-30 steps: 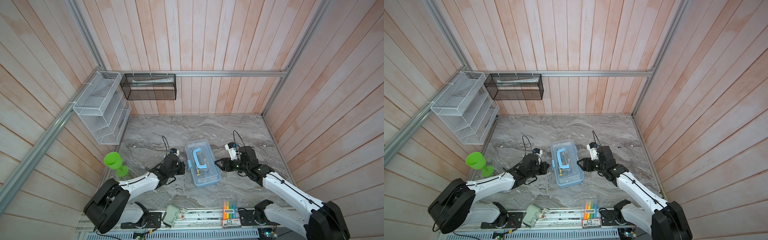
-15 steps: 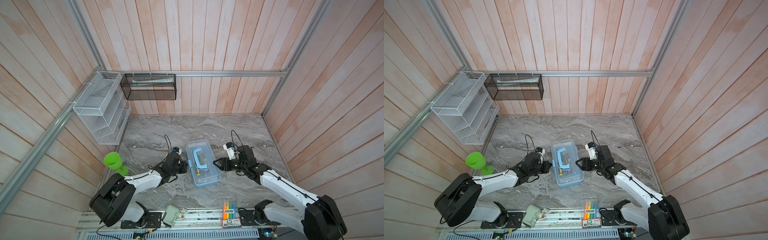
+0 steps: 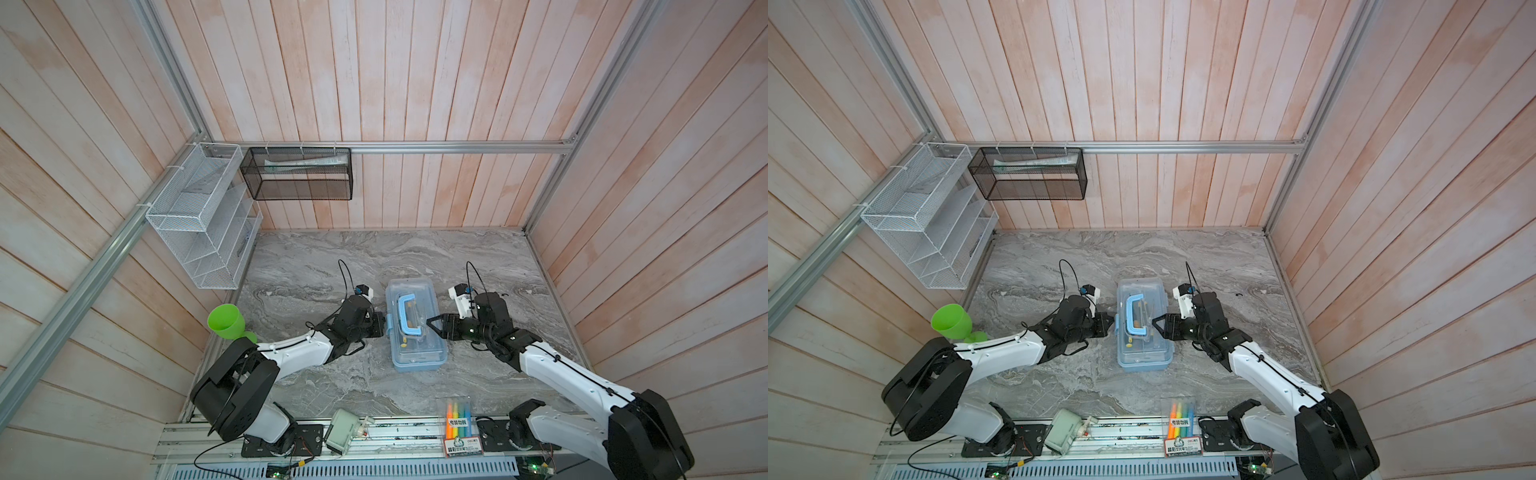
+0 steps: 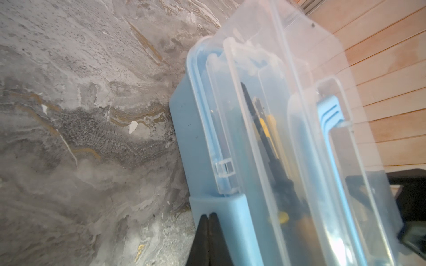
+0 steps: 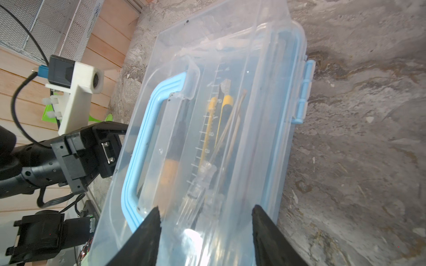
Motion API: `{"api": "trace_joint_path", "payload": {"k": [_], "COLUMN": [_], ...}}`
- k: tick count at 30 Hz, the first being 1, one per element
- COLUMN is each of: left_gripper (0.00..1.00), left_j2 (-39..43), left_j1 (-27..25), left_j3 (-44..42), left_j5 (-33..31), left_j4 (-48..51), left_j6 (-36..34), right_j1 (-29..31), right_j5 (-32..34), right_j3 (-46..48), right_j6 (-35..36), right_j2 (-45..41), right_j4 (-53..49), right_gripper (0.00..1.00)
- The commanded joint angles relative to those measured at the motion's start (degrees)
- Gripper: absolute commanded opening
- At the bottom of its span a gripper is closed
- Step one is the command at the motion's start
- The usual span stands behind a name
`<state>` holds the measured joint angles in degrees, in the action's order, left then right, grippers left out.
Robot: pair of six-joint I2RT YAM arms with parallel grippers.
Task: Pack the tool kit
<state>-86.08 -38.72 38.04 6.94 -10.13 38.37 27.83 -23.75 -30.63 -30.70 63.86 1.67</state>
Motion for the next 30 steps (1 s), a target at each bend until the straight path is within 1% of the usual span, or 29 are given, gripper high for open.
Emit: {"api": "trace_joint_path", "payload": {"k": [1,5,10,18,25,27,30], "left_gripper": [0.00,0.00,0.00,0.00,0.00,0.00,0.00], "left_j2": [-2.0,-2.9,-2.6,-4.1,-5.3,-5.1,-3.6], "left_j1": [-3.0,-3.4,-3.4,-3.4,-3.4,-3.3,-1.9], "left_j3": [2.2,2.1,2.5,5.3,5.4,5.3,4.7], "left_j5": [5.4,4.0,2.3,4.3,5.3,3.4,-1.7], "left_j4": [-4.6,-2.9,-1.6,-3.8,-5.7,-4.0,0.4], "left_j6": [0.0,-0.5,-2.9,-3.7,-2.7,-2.8,-3.2], "right_j1": [3.3,3.9,3.8,4.2,6.0,6.1,5.9], "right_j5": [-4.2,-4.0,-3.6,-3.6,-3.4,-2.9,1.1], "right_j3": [1.5,0.4,-0.3,0.6,-0.6,-0.9,-2.1], "right_j6": [-2.1,-1.8,-1.0,-2.4,-2.9,-2.5,-1.6], "right_j2": [1.4,2.1,1.6,1.6,3.7,3.7,1.4], "right_j4": [3.8,3.5,2.3,3.9,4.3,4.0,0.6], "right_gripper": [0.59,0.59,0.59,0.58,0.59,0.58,0.59]}}
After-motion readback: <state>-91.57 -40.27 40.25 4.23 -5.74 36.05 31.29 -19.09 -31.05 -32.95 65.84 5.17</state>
